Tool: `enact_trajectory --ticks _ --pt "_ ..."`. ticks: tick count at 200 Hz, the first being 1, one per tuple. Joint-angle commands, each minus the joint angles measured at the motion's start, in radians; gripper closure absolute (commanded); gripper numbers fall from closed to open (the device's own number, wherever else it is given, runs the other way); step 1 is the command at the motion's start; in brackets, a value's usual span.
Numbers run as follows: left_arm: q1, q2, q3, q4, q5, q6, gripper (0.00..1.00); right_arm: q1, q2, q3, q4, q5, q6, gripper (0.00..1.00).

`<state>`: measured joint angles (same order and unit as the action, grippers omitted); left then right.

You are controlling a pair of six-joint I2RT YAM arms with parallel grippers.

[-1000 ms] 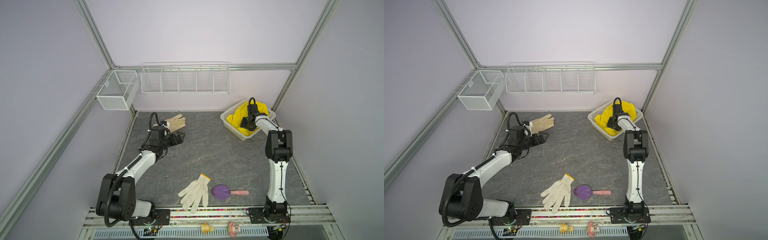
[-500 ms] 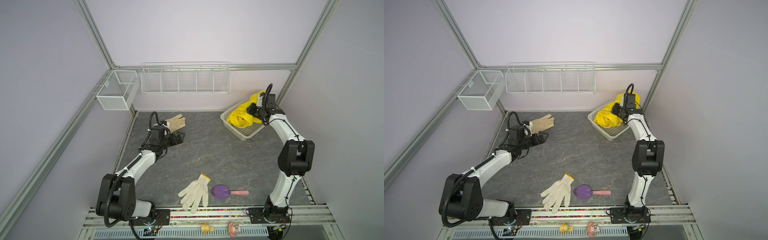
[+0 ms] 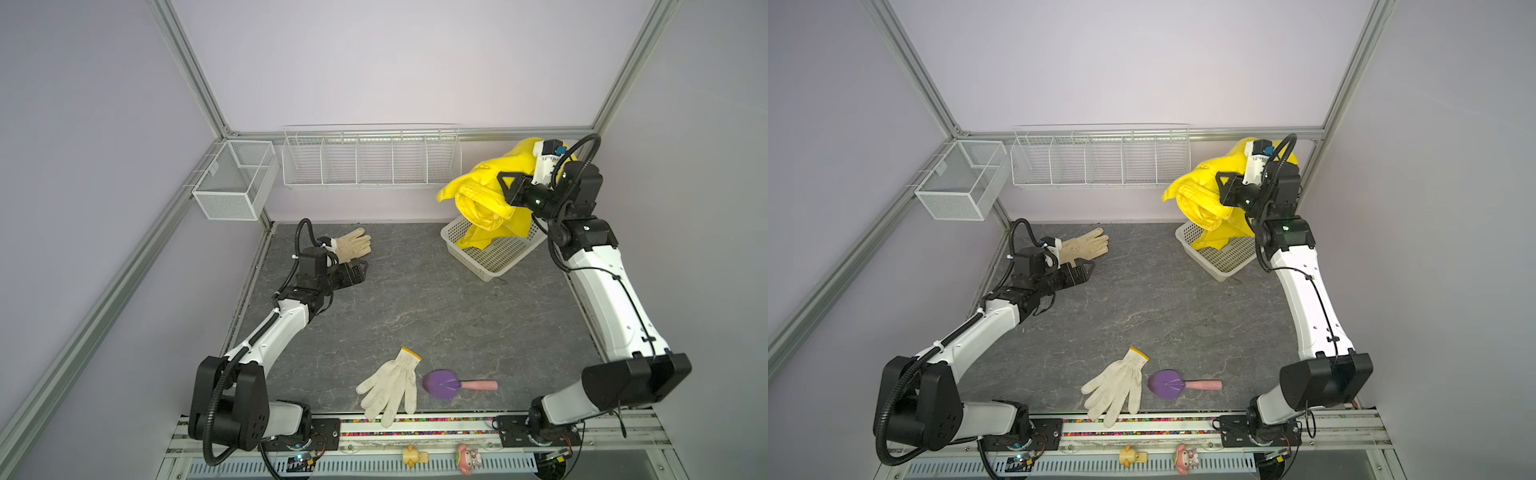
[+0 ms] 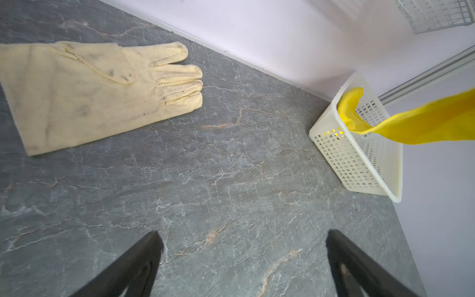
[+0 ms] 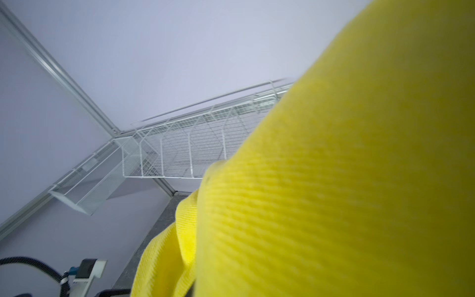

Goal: Fold and stack the trousers
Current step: Pick up the trousers from the basket, then place the trousers at the center of the table.

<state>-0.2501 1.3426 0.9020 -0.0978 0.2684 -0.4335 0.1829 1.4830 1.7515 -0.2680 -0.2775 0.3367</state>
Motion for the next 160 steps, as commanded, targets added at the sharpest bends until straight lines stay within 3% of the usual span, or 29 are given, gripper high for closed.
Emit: enact_trajectory --ticks 1,54,87,119,160 --pt "-0.005 -0.038 0.057 -0.064 -0.045 0.037 0.0 0.118 -0.076 0.06 0.054 0.017 -0.139 0.89" --pt "-0.002 -0.064 0.104 -0.164 -0.121 0.061 0.0 0.463 -0.017 0.307 -0.072 0.23 -0.556 0.87" --pt "0.023 -0.104 0.068 -0.166 -0.144 0.054 0.0 0.6 0.044 0.417 -0.071 0.256 -0.689 0.87" --pt "0.066 -0.156 0.022 -0.172 -0.143 0.038 0.0 0.632 0.054 0.335 -0.066 0.233 -0.63 0.86" --pt "0.122 -0.207 -0.004 -0.234 -0.181 0.051 0.0 0.637 -0.015 -0.13 0.063 0.175 -0.398 0.85"
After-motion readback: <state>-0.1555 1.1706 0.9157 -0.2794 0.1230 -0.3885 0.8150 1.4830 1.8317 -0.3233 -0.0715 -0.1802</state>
